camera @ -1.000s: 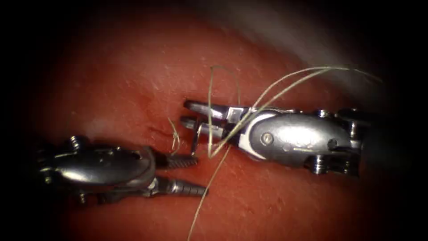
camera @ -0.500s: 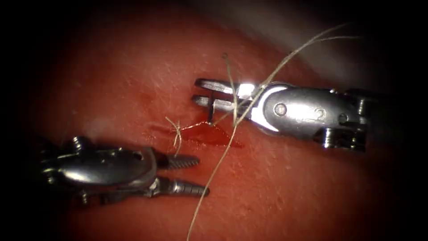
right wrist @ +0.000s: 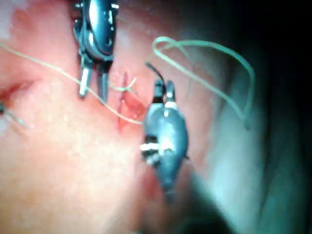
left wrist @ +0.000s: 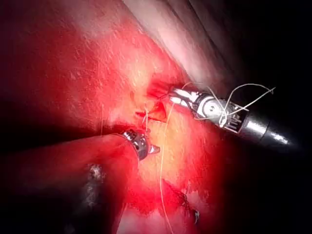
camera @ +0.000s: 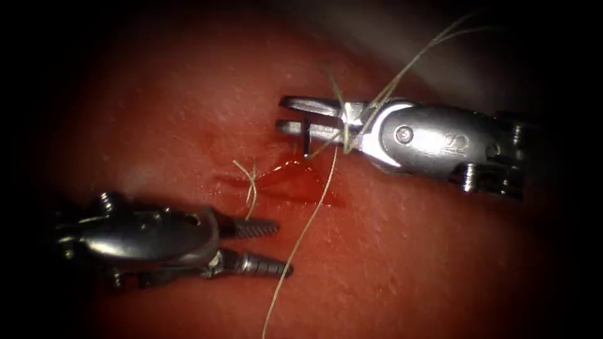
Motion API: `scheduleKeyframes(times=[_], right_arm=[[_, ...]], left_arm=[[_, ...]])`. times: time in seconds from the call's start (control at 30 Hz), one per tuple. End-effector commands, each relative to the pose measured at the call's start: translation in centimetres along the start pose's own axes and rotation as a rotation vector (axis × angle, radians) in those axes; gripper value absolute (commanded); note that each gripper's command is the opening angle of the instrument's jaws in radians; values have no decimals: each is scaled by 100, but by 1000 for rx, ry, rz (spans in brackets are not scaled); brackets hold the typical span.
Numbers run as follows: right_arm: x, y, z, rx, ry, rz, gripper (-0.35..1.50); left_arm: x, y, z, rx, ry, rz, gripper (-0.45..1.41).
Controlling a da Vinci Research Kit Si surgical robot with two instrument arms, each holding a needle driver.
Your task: Wound Closure
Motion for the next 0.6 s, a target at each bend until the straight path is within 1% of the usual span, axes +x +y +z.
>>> scheduleKeyframes(times=[0.03,0.17,0.6], right_arm=[[-2,5,7,-5,12,0,-35],[2,12,8,-18,45,-1,-35],[-2,22,10,-20,44,-7,-35]], left_arm=[[-4,1,7,-1,-1,0,46],[-5,1,8,0,-1,0,46],[-6,1,9,3,-3,-5,46]])
